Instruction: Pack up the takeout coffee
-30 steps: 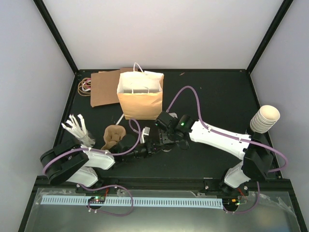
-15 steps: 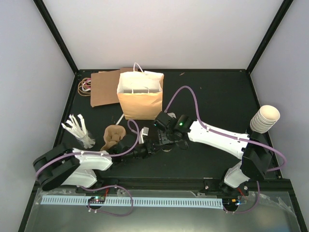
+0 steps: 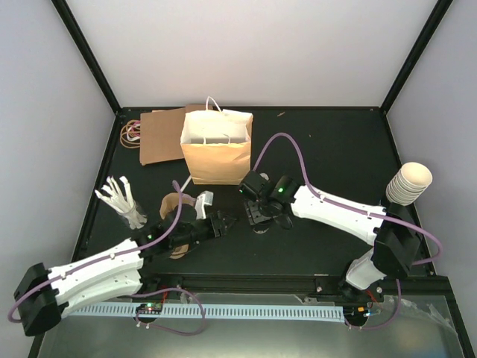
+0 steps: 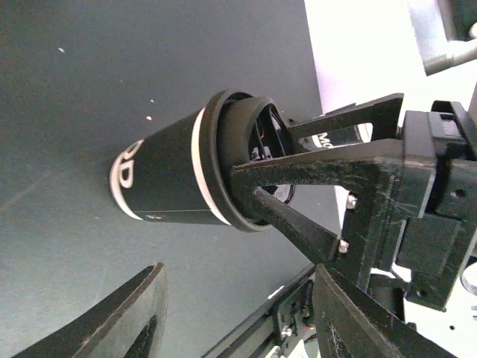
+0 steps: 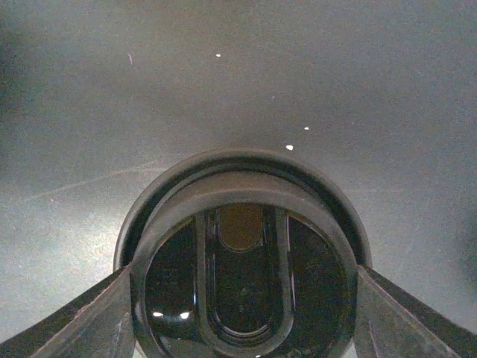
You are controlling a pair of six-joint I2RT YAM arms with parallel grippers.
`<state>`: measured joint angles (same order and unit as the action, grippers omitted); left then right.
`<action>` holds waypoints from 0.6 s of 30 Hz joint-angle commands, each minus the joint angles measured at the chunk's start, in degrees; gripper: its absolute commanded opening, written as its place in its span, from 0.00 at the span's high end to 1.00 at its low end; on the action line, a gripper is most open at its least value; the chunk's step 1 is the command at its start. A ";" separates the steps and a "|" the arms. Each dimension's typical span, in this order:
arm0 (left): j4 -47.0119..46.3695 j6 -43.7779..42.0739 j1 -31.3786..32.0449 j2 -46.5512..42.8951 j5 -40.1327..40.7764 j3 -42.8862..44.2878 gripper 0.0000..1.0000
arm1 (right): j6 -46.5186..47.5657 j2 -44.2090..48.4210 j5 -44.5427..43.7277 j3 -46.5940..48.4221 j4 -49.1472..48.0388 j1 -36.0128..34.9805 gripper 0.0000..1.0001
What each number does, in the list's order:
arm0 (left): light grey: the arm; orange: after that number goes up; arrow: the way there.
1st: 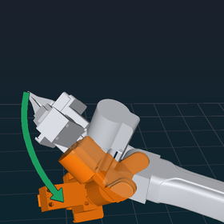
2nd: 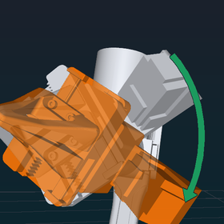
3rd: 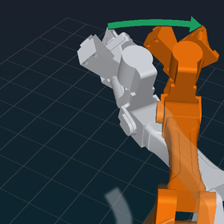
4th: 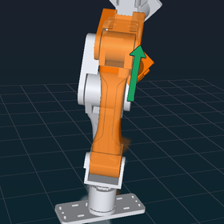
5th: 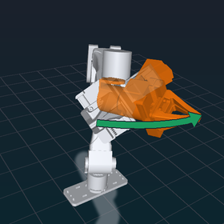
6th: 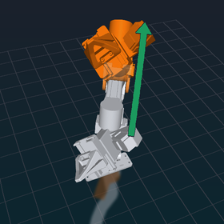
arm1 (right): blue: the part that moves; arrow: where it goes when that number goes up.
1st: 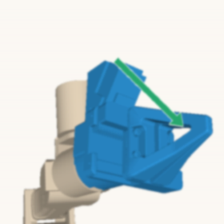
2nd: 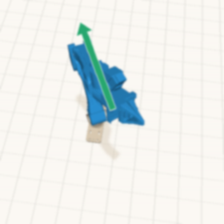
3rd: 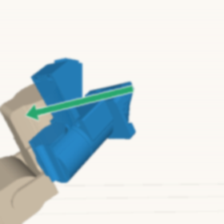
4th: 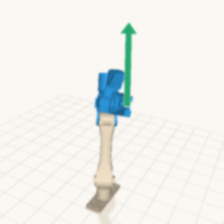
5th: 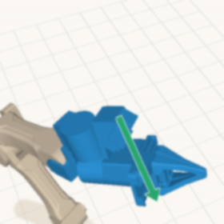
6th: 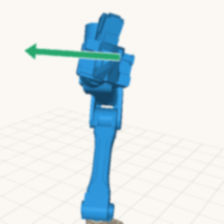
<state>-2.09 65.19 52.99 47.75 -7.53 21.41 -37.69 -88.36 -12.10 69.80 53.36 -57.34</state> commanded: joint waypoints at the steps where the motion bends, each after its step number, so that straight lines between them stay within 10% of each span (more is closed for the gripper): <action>1: 14.08 -6.40 0.01 -5.32 5.92 4.65 0.44 | 7.68 2.42 0.37 -0.83 0.80 0.52 0.35; 18: 34.23 -23.61 -12.69 -1.37 -0.82 22.45 0.38 | 21.38 8.96 4.94 -5.48 -1.04 0.48 0.37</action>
<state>25.61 47.51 42.98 45.89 -5.63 38.35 -18.24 -81.62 -7.27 65.23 53.19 -57.08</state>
